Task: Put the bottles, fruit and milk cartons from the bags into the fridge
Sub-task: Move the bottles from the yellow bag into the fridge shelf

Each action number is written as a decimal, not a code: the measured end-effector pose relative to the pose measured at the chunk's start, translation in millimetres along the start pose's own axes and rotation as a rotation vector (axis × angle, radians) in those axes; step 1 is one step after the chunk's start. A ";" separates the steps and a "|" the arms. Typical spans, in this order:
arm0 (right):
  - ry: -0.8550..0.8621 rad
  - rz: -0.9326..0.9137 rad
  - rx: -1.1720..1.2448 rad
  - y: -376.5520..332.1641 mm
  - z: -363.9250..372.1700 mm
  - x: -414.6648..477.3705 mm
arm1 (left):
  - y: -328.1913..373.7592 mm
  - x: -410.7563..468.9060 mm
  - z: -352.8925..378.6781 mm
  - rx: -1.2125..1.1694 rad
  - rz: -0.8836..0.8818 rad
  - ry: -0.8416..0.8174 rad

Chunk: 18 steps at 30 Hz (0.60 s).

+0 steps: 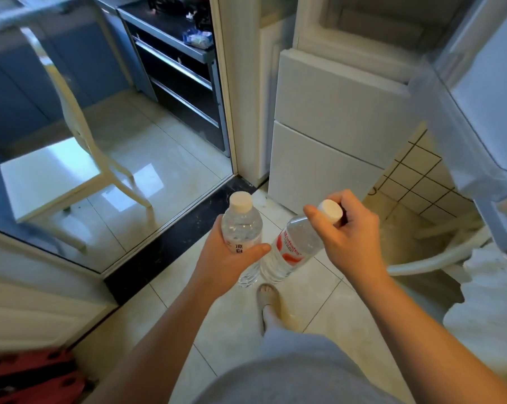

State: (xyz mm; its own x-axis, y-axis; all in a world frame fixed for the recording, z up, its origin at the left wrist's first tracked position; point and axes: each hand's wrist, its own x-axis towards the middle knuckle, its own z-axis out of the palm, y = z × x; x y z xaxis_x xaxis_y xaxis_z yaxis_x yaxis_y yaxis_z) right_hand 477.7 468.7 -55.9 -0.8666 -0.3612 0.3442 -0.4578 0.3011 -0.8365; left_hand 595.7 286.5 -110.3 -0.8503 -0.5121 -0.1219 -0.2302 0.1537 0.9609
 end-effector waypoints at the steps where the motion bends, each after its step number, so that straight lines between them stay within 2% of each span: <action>1: 0.004 -0.015 -0.008 3.6 5.3 15.3 | 2.9 16.8 -1.6 0.002 0.006 0.004; 7: 0.062 -0.098 -0.014 23.8 26.7 118.8 | 38.9 124.3 1.2 0.029 0.090 0.015; 12: 0.136 -0.096 0.033 41.3 29.6 212.0 | 86.7 213.6 14.1 0.049 0.177 0.005; 18: 0.255 -0.147 0.006 56.1 18.1 303.8 | 136.0 307.4 41.2 0.045 0.265 -0.058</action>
State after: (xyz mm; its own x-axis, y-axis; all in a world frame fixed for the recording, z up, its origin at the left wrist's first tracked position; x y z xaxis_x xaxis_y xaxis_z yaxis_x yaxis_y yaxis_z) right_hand 192.3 359.9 -6.0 -0.8136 -0.1669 0.5570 -0.5813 0.2563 -0.7723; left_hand 283.5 184.8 -27.3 -0.9090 -0.4001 0.1169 -0.0161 0.3139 0.9493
